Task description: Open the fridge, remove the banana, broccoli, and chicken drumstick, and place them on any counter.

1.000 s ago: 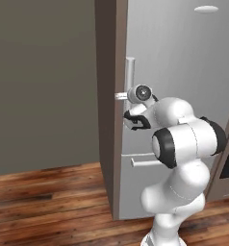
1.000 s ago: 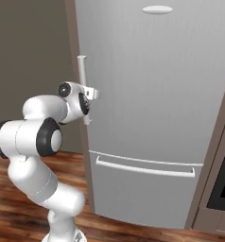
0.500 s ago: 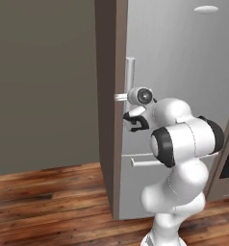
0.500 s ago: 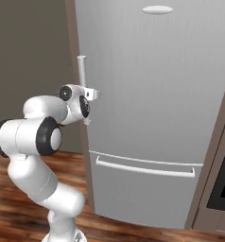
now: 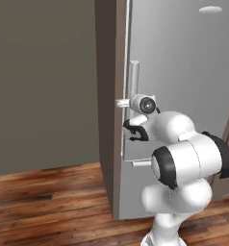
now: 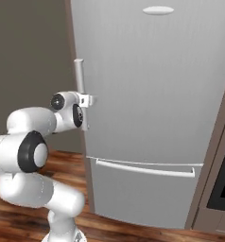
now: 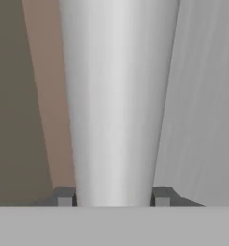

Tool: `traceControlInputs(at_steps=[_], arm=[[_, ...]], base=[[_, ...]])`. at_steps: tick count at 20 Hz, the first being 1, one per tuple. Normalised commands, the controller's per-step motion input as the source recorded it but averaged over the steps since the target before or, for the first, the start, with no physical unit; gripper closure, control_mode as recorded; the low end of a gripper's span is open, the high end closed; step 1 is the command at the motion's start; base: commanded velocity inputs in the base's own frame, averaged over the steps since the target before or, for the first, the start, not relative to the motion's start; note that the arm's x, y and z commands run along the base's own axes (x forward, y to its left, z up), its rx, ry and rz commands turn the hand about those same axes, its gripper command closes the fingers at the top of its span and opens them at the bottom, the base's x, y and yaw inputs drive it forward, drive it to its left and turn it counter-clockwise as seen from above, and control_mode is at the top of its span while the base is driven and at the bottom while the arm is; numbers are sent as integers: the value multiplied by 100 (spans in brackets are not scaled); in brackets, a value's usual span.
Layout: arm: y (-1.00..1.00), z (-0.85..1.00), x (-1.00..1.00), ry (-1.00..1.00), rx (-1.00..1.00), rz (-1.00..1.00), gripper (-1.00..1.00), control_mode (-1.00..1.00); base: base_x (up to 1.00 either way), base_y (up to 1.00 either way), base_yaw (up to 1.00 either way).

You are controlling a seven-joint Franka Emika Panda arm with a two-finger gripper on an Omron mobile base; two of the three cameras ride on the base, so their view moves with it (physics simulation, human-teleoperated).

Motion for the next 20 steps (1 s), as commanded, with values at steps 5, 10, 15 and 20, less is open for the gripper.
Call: traceControlInputs(at_steps=[5, 10, 15, 20], arm=[[-63, 0, -100, 0, 10, -12, 100, -100], [-83, 0, -100, 4, 15, -20, 100, -100], [-78, 0, -100, 7, 14, -22, 100, -100], [-75, 0, -100, 6, 13, -22, 100, -100]], base=[[0, 0, 0], [0, 0, 0], [0, 0, 0], [0, 0, 0]])
